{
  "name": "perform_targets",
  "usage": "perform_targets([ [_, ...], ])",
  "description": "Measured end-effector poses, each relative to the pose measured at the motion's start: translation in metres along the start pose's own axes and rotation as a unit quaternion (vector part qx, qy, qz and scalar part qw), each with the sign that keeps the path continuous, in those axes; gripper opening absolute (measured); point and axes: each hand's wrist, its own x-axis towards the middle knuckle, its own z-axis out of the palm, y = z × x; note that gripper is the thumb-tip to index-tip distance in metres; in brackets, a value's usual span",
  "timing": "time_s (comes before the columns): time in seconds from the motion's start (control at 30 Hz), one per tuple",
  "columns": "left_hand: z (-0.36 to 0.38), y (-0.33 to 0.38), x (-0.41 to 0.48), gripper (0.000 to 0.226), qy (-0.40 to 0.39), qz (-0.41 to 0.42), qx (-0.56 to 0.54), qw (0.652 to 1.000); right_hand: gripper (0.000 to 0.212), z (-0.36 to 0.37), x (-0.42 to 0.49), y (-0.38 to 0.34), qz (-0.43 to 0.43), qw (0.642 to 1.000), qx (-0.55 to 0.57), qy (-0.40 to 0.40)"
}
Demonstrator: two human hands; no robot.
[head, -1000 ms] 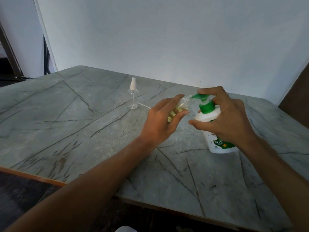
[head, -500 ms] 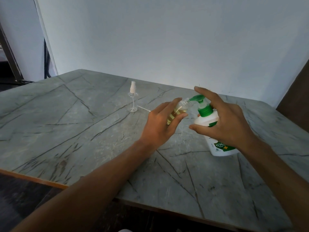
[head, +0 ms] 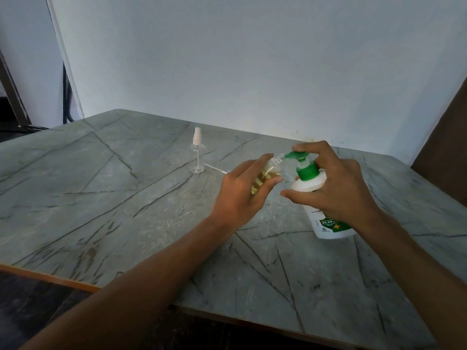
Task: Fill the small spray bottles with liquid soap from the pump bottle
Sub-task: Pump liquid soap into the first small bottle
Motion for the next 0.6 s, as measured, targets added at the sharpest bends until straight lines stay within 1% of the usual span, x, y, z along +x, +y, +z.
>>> perform_targets([
  [0.13, 0.0017, 0.0, -0.0017, 0.044, -0.006, -0.001, 0.002, 1.0, 0.071, 0.0007, -0.0004, 0.0006, 0.01, 1.0, 0.015, 0.013],
  [0.23, 0.0023, 0.0004, -0.0021, 0.044, -0.005, 0.002, -0.001, 1.0, 0.071, 0.0008, -0.0001, 0.0009, 0.009, 1.0, 0.015, 0.012],
  [0.33, 0.0012, 0.0008, -0.001, 0.043, 0.001, 0.005, -0.001, 1.0, 0.076, 0.0002, -0.0008, 0.0014, 0.007, 1.0, -0.002, 0.0],
  [0.5, -0.0023, 0.0001, 0.0029, 0.042, 0.009, 0.003, 0.01, 1.0, 0.095, -0.0023, -0.0029, 0.0008, 0.001, 1.0, -0.022, -0.015],
  [0.6, -0.0031, 0.0012, 0.0034, 0.043, 0.009, -0.007, 0.014, 1.0, 0.096, -0.0029, -0.0033, 0.0002, -0.006, 0.999, -0.037, -0.016],
])
